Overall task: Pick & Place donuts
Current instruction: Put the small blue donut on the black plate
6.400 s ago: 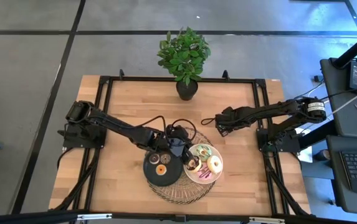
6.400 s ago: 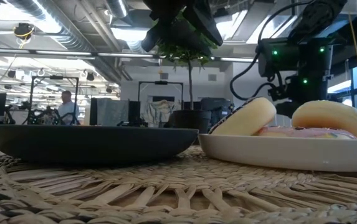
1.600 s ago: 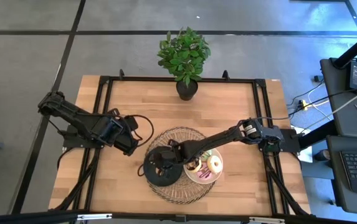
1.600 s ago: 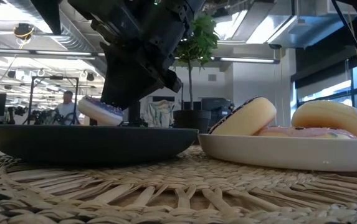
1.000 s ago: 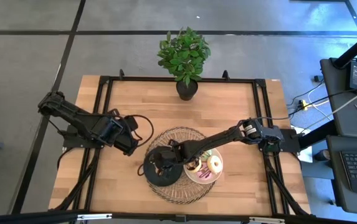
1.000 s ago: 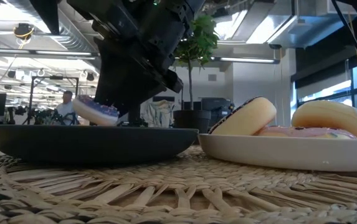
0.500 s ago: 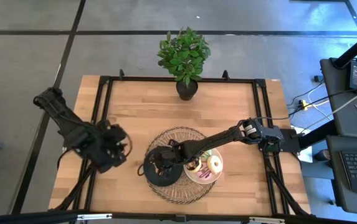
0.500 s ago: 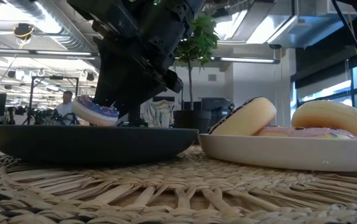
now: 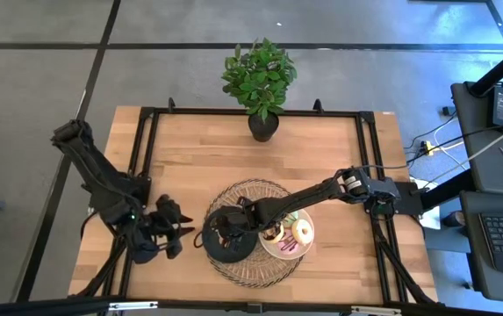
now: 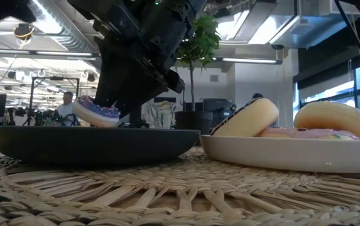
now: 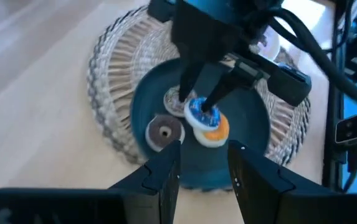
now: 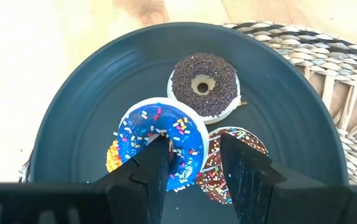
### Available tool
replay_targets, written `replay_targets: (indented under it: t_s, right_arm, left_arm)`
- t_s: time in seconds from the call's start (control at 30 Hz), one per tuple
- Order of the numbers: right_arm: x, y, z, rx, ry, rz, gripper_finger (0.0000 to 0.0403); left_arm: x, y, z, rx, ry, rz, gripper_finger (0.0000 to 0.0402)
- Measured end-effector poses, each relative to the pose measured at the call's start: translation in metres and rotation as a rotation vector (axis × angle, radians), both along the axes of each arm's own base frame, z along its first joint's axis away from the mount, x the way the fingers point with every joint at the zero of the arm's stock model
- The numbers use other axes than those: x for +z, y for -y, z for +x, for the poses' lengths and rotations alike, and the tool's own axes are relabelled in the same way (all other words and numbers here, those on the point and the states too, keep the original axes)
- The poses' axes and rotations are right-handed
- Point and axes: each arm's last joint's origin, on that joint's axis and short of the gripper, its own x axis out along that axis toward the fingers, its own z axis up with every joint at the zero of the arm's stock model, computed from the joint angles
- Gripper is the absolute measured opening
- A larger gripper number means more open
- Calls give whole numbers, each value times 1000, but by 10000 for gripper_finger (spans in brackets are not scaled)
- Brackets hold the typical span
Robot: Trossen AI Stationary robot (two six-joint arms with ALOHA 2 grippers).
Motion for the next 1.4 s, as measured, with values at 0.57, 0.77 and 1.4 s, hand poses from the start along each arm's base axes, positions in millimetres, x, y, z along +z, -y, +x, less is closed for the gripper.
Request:
replay_targets:
  t_s: [0.57,0.77,1.4]
  right_arm:
    - [0,0,0,-21,0,14,145]
    - [0,0,0,-22,0,15,145]
    - [0,0,0,-22,0,16,145]
  left_arm:
    - [-66,-2,13,-58,246,98,127]
    - [-78,-1,28,-79,221,136,127]
    - [-100,0,56,-148,175,84,127]
